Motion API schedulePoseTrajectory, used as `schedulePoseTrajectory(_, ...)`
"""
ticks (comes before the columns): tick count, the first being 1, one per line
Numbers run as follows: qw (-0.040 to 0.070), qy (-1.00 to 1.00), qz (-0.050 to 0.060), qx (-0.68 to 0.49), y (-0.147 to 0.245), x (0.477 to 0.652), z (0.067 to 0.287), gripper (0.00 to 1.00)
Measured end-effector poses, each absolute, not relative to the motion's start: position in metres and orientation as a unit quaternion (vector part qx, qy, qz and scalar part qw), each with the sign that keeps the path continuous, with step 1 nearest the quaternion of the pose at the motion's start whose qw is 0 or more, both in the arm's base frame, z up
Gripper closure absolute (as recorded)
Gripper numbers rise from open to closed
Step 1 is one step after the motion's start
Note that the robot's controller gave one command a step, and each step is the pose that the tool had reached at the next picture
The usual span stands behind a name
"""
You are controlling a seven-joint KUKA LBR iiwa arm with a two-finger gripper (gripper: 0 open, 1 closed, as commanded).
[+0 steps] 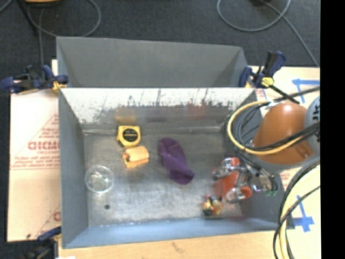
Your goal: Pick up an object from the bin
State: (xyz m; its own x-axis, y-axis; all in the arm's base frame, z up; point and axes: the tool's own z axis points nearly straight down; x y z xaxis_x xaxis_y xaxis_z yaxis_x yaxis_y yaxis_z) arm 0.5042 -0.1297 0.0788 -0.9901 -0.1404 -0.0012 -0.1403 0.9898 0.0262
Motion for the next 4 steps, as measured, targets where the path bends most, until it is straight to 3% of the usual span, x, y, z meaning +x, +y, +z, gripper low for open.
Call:
schedulePoseTrajectory(2, -0.006, -0.998, -0.014, 0.060, -0.132, 0.500, 0.080, 1.00)
schedulePoseTrajectory(3, -0.018, -0.994, -0.012, 0.108, -0.134, 0.493, 0.079, 1.00)
schedulePoseTrajectory(4, -0.020, -0.994, -0.011, 0.110, -0.135, 0.490, 0.080, 1.00)
